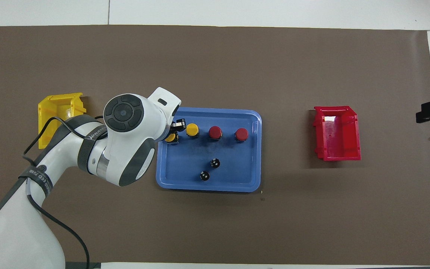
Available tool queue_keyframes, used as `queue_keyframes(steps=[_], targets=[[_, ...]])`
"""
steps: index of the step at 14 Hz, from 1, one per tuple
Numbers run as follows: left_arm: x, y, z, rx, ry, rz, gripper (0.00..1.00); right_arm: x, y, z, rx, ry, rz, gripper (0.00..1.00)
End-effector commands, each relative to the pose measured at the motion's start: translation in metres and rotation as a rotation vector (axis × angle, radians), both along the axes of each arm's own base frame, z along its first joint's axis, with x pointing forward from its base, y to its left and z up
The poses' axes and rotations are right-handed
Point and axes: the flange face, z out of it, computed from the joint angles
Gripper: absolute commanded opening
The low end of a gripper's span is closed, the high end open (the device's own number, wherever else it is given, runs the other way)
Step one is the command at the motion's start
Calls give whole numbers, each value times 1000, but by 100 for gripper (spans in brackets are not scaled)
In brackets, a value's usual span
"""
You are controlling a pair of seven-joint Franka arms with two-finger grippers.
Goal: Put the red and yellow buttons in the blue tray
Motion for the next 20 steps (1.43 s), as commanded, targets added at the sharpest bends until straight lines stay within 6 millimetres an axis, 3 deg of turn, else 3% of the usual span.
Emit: queue_keyframes(steps=[1, 4, 5, 9, 12, 17, 20], targets=[[-2, 1, 0, -15, -16, 12, 72, 4, 1, 4, 2, -10, -18, 100], [7, 6, 11, -12, -24, 14, 100, 3, 1, 4, 2, -9, -18, 100], [11, 13, 21, -6, -16, 18, 100, 2, 1, 4, 3, -6, -18, 100], [43, 85, 88, 89, 74, -198, 100, 2, 1, 4, 3, -6, -18, 100], [66, 138, 120, 99, 60, -165, 100, 2, 1, 4, 3, -6, -16, 100], [67, 273, 177, 85, 22, -202, 100, 2, 1, 3, 3, -3, -18, 100], [60, 294, 197, 74, 5, -222, 100, 1, 1, 4, 4, -4, -18, 100]])
